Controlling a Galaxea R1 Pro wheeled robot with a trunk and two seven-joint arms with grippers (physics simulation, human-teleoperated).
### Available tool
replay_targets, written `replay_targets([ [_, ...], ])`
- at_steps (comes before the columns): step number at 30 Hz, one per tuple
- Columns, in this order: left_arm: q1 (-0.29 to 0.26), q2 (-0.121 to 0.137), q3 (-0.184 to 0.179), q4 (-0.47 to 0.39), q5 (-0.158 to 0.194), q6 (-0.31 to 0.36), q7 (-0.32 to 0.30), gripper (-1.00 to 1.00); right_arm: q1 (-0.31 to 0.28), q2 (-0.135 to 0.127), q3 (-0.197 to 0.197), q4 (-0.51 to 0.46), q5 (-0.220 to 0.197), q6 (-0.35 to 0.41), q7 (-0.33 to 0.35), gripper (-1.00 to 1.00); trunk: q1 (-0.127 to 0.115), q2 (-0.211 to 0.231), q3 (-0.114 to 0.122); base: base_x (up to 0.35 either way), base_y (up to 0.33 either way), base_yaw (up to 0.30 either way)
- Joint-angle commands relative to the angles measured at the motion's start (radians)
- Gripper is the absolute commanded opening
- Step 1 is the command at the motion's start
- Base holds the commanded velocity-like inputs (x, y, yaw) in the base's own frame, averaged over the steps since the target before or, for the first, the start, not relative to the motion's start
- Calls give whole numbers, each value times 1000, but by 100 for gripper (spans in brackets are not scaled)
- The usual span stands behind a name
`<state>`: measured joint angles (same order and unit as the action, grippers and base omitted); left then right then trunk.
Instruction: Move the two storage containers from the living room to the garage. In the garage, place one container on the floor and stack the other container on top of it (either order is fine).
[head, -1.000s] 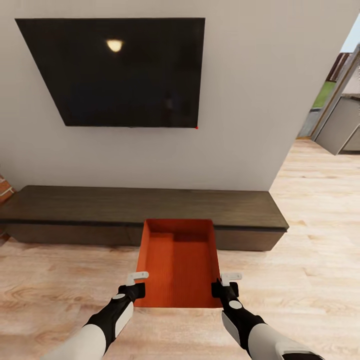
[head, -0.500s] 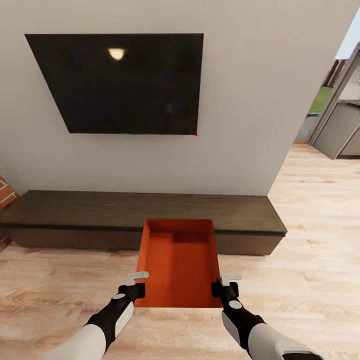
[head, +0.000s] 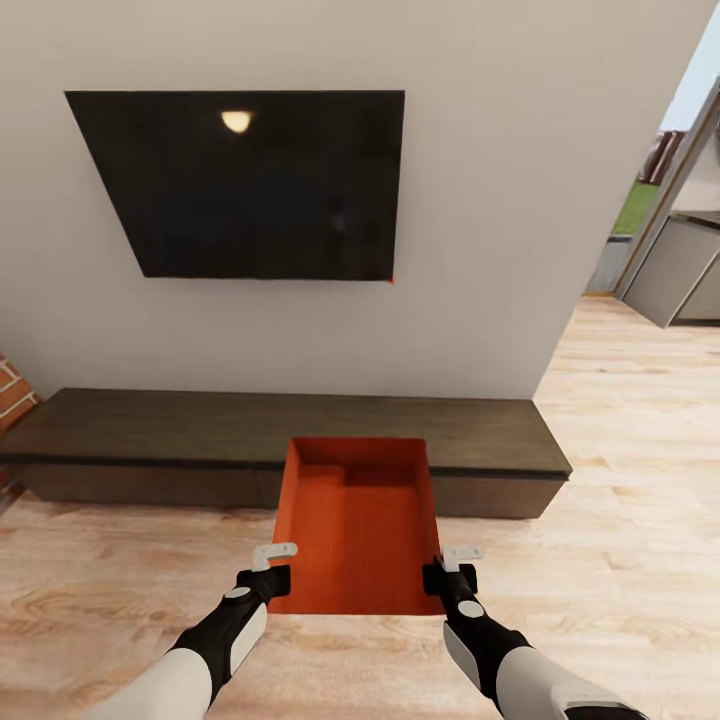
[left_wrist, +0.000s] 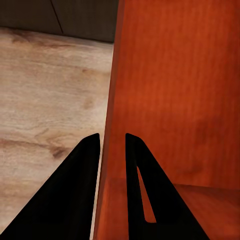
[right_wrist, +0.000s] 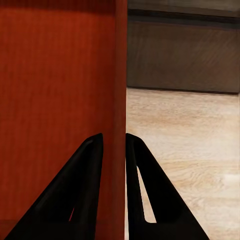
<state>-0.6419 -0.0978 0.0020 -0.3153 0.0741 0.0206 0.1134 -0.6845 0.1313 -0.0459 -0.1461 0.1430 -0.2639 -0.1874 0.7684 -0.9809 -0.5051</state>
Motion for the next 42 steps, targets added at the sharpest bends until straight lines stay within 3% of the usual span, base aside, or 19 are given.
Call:
replay_targets([
  [1, 1, 0, 3, 1, 0, 2, 18, -100, -1, 10, -31, -49, 23, -29, 9, -100, 0, -1, 1, 0, 0, 0],
  [42, 1, 1, 1, 0, 0, 2, 18, -100, -1, 10, -31, -49, 23, -29, 9, -100, 0, -1, 67, 0, 0, 0],
])
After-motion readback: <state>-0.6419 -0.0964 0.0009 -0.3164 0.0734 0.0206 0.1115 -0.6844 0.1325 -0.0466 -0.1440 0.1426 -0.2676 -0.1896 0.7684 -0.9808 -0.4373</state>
